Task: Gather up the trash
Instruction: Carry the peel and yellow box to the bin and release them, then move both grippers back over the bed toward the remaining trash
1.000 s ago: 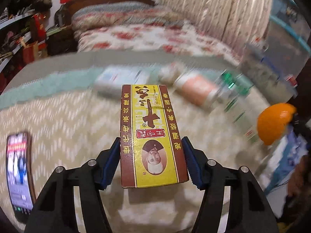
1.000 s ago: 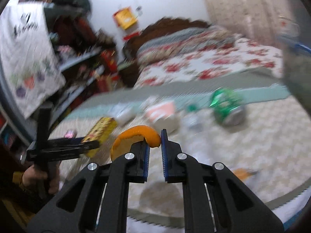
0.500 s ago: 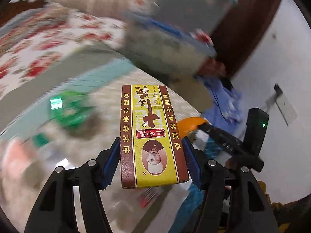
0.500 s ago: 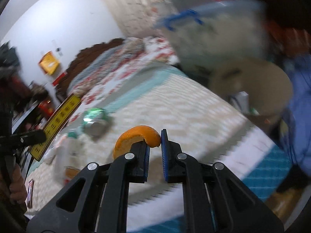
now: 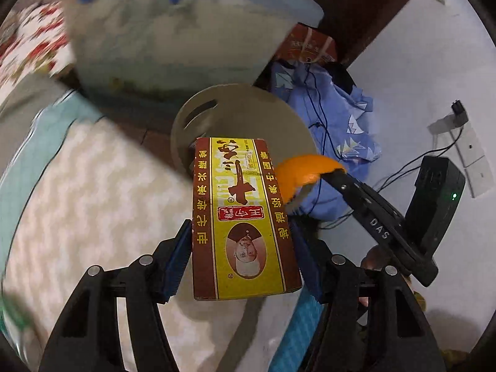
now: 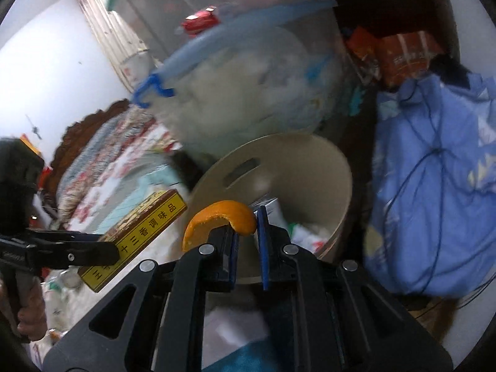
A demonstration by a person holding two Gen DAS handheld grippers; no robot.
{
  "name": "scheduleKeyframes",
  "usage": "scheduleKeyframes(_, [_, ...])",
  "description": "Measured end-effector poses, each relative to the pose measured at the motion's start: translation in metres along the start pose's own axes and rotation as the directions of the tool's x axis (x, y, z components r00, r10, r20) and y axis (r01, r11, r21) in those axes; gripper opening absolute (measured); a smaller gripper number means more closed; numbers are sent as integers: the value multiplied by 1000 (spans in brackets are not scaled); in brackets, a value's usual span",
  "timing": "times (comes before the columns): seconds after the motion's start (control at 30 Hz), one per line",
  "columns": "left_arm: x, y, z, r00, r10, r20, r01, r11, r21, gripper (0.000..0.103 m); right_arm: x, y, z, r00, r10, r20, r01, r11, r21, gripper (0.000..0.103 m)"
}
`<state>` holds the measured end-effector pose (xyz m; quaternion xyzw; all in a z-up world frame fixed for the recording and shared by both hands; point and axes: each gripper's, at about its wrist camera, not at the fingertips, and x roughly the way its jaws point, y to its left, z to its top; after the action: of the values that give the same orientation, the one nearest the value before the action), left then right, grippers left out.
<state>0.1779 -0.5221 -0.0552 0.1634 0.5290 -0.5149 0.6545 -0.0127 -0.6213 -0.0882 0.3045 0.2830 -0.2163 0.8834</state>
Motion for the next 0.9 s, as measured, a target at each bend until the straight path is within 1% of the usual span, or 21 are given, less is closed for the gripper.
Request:
scheduleKeyframes(0.03, [5,-3,6,1000,4,1,-4,1000,2,60,7,-2,6,1000,-23,-6,23,1000,-10,16])
scheduleKeyframes(0.07, [11,-5,12,1000,8,4,-8,1000,0,63,13,-2,9,999,-47,-19,47,999,-27,16])
scheduleKeyframes(0.1, [17,-6,17,1000,25,7,-25,1000,-9,74,18,0,11,997,-64,-35,62,997,-46,17])
scheduleKeyframes(0.13, [19,-4,19,999,51,18,-50,999,-20,76,20,2,11,996,-75,-46,72,996,-60,23])
scheduleKeyframes(0.17, [19,-3,21,998,63,28,-63,998,-30,76,23,4,11,995,-85,-54,80,994,-74,37])
scheduleKeyframes(0.2, [18,-2,22,997,66,37,-65,997,-40,76,24,5,11,995,-90,-47,86,993,-82,49])
scheduleKeyframes(0.23, [15,1,20,998,54,43,-52,997,-55,76,22,7,9,995,-96,-32,93,992,-87,74])
scheduleKeyframes(0.27, [13,2,20,998,51,45,-48,997,-64,76,19,9,6,995,-103,5,103,990,-97,80])
scheduleKeyframes(0.3, [6,5,15,997,52,51,-48,996,-75,76,15,11,4,993,-111,33,114,987,-114,80])
scheduleKeyframes(0.37, [-10,6,4,996,54,77,-48,996,-74,76,8,15,1,992,-113,55,119,986,-120,80])
scheduleKeyframes(0.43, [-33,3,-15,989,78,126,-72,996,-47,76,-4,17,-2,994,-75,80,81,994,-76,80])
scheduleKeyframes(0.5, [-48,0,-31,979,116,166,-113,993,-26,76,-17,22,-7,993,-43,107,48,998,-47,80])
scheduleKeyframes(0.53, [-60,-4,-45,968,152,198,-153,988,-10,76,-25,26,-11,992,-31,126,35,999,-35,80])
scheduleKeyframes(0.6, [-77,-7,-62,953,188,238,-194,981,4,76,-39,37,-20,989,-10,150,12,1000,-14,80])
scheduleKeyframes(0.63, [-88,-8,-76,936,224,272,-233,972,3,76,-46,44,-26,987,3,160,-3,1000,2,80])
scheduleKeyframes(0.67, [-93,-10,-82,926,244,289,-254,967,-3,76,-51,49,-30,986,14,163,-16,1000,10,80])
scheduleKeyframes(0.73, [-112,-6,-102,900,292,324,-297,954,-35,80,-60,63,-41,986,35,164,-38,999,15,80])
scheduleKeyframes(0.8, [-129,-1,-119,878,328,350,-322,944,-76,86,-67,76,-50,986,58,158,-60,998,8,82])
scheduleKeyframes(0.83, [-140,4,-131,861,354,365,-340,935,-104,87,-71,86,-56,985,77,152,-77,997,-1,84])
scheduleKeyframes(0.9, [-153,10,-146,841,388,377,-364,922,-136,90,-78,101,-65,984,104,142,-102,995,-21,85])
